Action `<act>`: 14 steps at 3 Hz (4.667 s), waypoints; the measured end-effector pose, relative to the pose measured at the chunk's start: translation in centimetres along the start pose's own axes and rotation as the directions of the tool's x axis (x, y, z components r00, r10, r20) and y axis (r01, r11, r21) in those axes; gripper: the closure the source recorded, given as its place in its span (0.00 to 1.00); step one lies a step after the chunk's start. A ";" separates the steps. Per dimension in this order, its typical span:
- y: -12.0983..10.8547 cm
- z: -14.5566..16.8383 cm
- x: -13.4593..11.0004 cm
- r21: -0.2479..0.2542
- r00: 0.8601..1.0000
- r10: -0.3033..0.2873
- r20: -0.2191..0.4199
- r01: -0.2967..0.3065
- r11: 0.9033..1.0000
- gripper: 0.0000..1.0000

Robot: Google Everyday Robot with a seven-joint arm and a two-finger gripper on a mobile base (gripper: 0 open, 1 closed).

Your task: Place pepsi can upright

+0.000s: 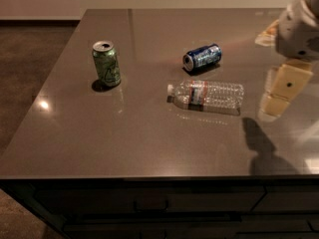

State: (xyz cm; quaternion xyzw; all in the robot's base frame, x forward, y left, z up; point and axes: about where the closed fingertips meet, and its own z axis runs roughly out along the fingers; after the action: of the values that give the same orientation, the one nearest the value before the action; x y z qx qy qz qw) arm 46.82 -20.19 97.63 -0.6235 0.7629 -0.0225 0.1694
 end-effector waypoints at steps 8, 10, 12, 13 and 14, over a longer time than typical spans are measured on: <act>-13.2 11.0 -6.6 -0.109 0.955 -0.225 0.194 0.249 0.962 0.00; -16.8 11.8 -7.5 -0.051 0.947 -0.284 0.150 0.294 0.954 0.00; -18.8 12.3 -7.9 -0.013 0.935 -0.346 0.075 0.348 0.937 0.00; -19.5 12.9 -8.3 0.002 0.921 -0.387 0.035 0.387 0.922 0.00; -20.1 13.9 -8.1 -0.007 0.903 -0.430 -0.023 0.430 0.903 0.00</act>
Offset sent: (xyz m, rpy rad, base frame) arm 0.0885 0.0298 -0.0165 0.0551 0.0463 0.1470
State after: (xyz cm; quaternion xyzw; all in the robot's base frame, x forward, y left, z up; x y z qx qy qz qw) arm 71.11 -14.37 91.32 -0.7760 0.6089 -0.0659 0.1504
